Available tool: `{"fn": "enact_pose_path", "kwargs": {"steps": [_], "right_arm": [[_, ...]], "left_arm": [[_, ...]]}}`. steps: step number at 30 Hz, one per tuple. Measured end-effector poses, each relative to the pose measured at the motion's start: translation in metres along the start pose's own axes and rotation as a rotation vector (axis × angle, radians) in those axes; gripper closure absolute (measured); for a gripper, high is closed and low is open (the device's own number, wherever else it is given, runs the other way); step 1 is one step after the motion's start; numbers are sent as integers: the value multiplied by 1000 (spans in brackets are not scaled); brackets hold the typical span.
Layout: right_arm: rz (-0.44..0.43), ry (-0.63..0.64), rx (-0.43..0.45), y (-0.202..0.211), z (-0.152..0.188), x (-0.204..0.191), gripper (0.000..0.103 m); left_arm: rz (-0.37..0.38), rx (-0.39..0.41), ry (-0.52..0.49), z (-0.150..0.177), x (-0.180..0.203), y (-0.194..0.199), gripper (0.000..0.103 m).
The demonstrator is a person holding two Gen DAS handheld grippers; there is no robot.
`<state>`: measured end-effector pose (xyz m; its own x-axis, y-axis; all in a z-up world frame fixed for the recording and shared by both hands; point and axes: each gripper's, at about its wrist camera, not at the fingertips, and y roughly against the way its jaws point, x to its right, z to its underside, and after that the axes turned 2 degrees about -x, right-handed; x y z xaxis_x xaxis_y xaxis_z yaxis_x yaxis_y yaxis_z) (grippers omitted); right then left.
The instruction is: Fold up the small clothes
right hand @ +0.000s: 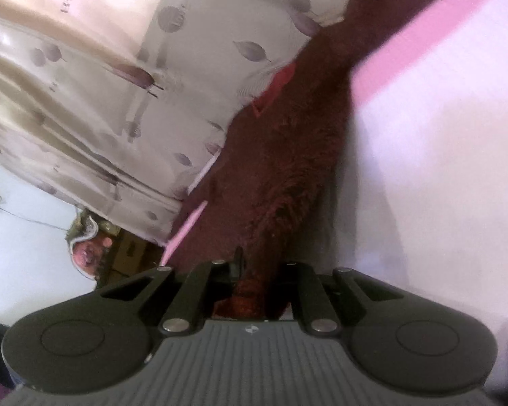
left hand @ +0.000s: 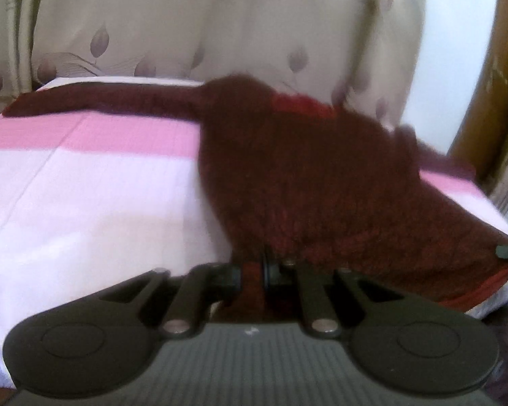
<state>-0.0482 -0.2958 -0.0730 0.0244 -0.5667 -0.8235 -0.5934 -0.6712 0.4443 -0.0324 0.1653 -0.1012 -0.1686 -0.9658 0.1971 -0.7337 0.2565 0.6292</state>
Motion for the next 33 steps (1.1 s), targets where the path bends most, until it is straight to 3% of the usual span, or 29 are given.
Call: {"fn": "enact_pose_path", "kwargs": {"steps": [3,5,6,7,8,9,10,12,14,18,20,23,28,33], "right_arm": [[37,-54,-25,-1,22,22,88],[28,-62,-14,1,31,33,89],[21,-73,-7,3,32,36,89],[12,-73,-3,5,32,35,81],[-5,-72,-5,9,30,35,77],[-22,-73,3,15,29,33,65],[-37,-70,25,24,26,32,55],[-33,-32,97,51,14,31,51],[5,-24,179,77,-6,35,48],[109,-32,390,114,-65,61,47],[168,-51,488,128,-102,84,47],[231,-136,581,136,-153,123,47],[317,-218,693,145,-223,179,47],[381,-289,740,146,-265,221,42]], "left_arm": [[-7,40,14,20,-1,-2,88],[-24,94,35,24,-4,8,81],[-42,111,52,24,-5,14,69],[-66,127,67,24,-7,21,53],[-97,155,82,24,-9,32,46],[-126,197,101,24,-12,45,34],[-141,250,128,23,-15,59,27],[-128,359,188,17,-18,84,24],[-93,424,235,3,-17,94,12],[-68,446,209,-39,5,69,11],[-133,407,208,-62,18,36,11],[-134,343,228,-85,24,-19,11],[-179,317,250,-92,27,-84,11],[-243,286,194,-77,30,-105,11]]}}
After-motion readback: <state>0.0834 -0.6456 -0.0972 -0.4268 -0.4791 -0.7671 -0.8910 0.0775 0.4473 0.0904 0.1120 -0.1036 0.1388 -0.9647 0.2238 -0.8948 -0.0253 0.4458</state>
